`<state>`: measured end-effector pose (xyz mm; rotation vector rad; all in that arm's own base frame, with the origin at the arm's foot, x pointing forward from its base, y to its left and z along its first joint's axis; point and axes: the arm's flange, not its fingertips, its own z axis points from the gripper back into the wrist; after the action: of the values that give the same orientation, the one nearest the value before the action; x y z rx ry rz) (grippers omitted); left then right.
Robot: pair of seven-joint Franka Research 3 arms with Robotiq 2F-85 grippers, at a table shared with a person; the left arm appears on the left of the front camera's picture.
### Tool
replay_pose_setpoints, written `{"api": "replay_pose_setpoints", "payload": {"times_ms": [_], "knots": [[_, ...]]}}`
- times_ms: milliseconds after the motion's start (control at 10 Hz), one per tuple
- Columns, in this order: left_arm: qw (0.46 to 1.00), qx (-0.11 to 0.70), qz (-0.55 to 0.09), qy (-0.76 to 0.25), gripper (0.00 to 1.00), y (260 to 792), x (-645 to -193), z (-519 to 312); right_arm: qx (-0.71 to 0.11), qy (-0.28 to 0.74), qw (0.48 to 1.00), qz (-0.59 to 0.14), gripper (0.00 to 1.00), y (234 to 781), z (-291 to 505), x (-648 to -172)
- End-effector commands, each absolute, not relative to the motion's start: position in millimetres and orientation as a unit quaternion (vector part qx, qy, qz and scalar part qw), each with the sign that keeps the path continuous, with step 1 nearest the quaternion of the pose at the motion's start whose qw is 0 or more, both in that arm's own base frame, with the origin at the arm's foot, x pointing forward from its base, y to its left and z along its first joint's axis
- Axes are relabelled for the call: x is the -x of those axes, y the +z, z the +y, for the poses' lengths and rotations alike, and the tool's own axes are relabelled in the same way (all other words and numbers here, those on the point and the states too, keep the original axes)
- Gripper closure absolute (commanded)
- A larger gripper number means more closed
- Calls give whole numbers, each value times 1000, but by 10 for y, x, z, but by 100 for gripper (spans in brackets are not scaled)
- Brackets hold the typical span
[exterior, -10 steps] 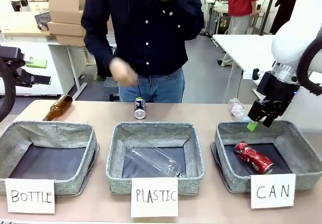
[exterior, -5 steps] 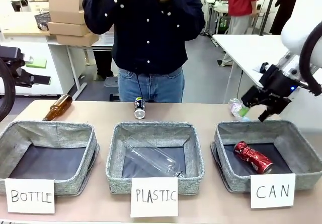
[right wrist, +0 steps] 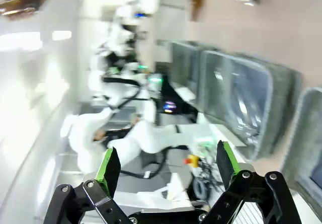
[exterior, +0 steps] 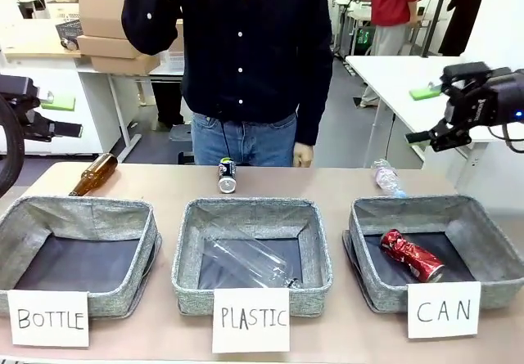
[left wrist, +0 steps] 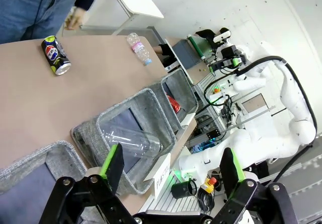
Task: Sort the can waste into the basket.
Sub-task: Pick up the can waste from the table and place it in the right Fabric basket.
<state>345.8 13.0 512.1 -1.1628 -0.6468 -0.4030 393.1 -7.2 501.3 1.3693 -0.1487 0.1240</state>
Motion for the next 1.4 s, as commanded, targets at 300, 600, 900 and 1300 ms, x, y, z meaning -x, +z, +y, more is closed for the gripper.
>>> {"api": "replay_pose_setpoints", "payload": {"times_ms": [300,600,900,1300], "knots": [[757,543,-309,-190,0,5124,-3479,101,-581,47,811,-55,0,5027,7,-3980],[757,543,-309,-190,0,5124,-3479,101,-581,47,811,-55,0,5027,7,-3980],[757,543,-309,-190,0,5124,-3479,101,-581,47,811,-55,0,5027,7,-3980],[757,543,-309,-190,0,5124,-3479,101,-581,47,811,-55,0,5027,7,-3980]]}}
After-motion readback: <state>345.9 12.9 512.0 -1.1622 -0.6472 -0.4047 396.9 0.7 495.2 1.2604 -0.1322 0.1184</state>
